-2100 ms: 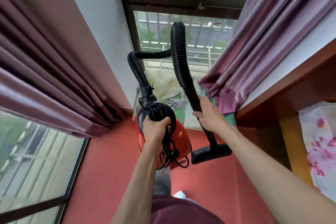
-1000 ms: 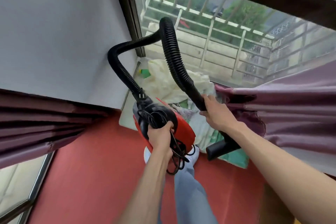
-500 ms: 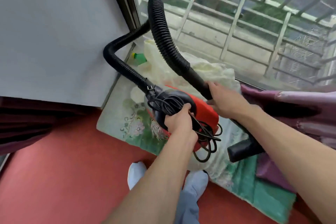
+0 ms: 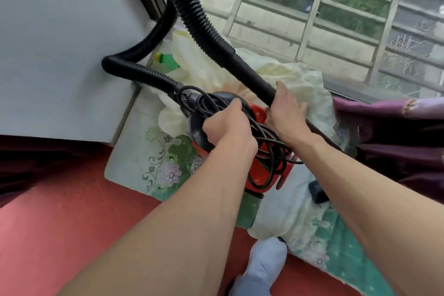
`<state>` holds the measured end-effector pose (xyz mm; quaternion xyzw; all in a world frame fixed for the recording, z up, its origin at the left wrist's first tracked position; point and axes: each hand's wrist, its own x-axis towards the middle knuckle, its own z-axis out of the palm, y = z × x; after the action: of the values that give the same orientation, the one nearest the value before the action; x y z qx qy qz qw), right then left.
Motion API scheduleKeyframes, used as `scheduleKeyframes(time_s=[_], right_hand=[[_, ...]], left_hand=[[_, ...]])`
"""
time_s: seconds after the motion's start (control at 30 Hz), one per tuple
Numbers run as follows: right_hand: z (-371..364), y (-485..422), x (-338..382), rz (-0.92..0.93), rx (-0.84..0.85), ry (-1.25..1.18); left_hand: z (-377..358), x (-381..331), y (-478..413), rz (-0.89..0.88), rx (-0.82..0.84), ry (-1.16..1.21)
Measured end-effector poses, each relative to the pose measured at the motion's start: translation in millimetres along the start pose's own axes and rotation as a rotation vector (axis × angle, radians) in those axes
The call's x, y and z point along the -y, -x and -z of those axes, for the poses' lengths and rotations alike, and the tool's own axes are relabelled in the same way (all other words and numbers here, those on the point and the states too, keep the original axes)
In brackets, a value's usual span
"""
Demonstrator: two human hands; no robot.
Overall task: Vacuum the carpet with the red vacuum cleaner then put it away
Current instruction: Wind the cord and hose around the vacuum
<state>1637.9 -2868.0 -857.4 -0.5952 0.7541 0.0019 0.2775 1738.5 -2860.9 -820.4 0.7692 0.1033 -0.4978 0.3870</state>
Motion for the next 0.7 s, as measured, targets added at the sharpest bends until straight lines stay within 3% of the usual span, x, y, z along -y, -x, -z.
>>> scheduleKeyframes(time_s=[0.2, 0.33, 0.5, 0.6, 0.7], right_hand=[[-6.1, -3.8, 1.5, -0.046, 0.029, -0.041], [-6.6, 8.2, -5.3, -0.088, 0.093, -0.035], [0.3, 29.6, -2.1, -0.184, 0.135, 0.017], [9.9, 44.1, 11.5, -0.248, 0.168, 0.001], [15.0, 63.1, 23.0, -0.180, -0.002, -0.006]], left_hand=[[0.5, -2.7, 3.3, -0.044, -0.028, -0.032], [16.1, 3.5, 0.5, -0.101, 0.071, -0.056], [45.3, 17.7, 8.1, -0.155, 0.102, -0.255], [60.7, 19.5, 18.4, -0.081, 0.115, -0.417], [68.9, 15.1, 31.9, 0.034, 0.101, -0.325]])
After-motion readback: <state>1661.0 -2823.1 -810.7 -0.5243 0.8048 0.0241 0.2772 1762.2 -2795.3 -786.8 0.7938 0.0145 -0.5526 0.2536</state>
